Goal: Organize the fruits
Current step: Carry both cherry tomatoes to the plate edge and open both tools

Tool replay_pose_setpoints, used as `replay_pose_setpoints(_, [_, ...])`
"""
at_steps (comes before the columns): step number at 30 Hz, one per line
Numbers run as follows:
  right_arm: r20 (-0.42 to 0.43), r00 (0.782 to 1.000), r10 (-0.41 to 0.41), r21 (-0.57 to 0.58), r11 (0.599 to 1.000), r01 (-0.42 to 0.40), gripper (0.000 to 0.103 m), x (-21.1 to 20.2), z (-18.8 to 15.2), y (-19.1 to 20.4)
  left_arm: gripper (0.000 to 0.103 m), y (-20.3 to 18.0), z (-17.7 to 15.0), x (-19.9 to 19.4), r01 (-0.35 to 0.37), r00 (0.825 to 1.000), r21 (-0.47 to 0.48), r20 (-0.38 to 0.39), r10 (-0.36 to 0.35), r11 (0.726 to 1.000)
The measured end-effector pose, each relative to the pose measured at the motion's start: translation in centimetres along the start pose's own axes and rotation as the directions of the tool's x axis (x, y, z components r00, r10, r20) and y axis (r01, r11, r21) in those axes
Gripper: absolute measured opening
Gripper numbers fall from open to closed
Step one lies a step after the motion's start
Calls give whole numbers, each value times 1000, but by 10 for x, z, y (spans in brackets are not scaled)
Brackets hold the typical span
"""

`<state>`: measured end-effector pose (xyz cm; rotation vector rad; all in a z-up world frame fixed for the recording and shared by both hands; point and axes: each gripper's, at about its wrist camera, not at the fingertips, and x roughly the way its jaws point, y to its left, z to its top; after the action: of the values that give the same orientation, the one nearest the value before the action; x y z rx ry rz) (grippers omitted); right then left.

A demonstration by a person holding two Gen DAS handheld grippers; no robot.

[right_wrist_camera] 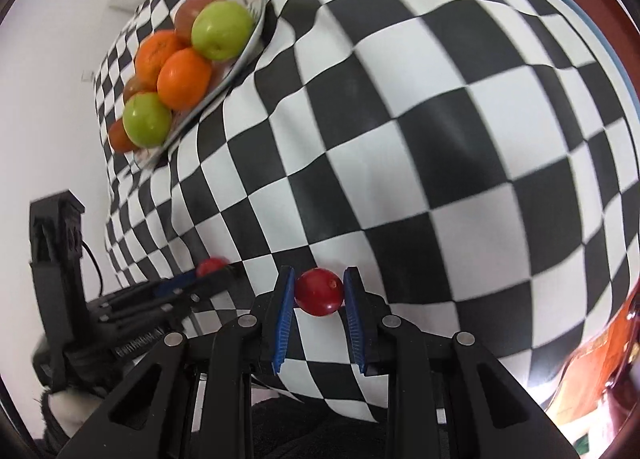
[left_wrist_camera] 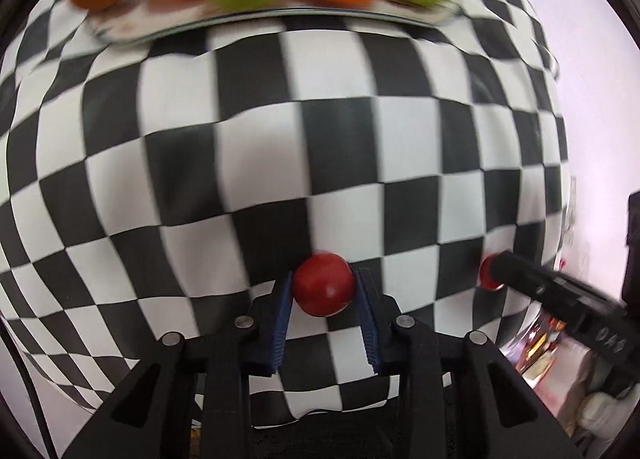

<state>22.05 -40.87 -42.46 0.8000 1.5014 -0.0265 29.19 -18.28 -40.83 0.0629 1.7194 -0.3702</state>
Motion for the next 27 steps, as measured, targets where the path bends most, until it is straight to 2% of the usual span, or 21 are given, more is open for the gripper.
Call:
replay_pose_setpoints(4, [-23, 998, -64, -67, 996, 63, 28, 16, 3, 14, 28, 7, -1, 1, 23, 1000, -41, 11, -22, 999])
replay_pose_setpoints(8, [-21, 996, -83, -96, 992, 81, 28, 17, 2, 19, 28, 13, -3, 0, 52, 999, -70, 16, -51, 996])
replay_pose_setpoints(13, [20, 999, -28, -104, 994, 30, 28, 2, 6, 35, 28, 39, -3, -22, 110, 993, -111, 61, -104, 988])
replay_pose_setpoints(16, [61, 997, 48, -127, 991, -40, 28, -6, 16, 61, 28, 72, -1, -48, 170, 982, -168, 110, -153, 971])
replay_pose_setpoints(22, [99, 970, 221, -149, 967, -205, 28, 2, 55, 130, 29, 140, 46, -91, 312, 945, -320, 202, -257, 894])
replay_pose_setpoints(24, [106, 965, 240, -168, 961, -221, 28, 8, 70, 155, 29, 155, 59, -95, 343, 935, -359, 216, -280, 868])
replay_pose_setpoints(27, [112, 969, 222, -218, 956, -194, 28, 16, 87, 188, 29, 177, 81, -98, 401, 915, -409, 226, -335, 820])
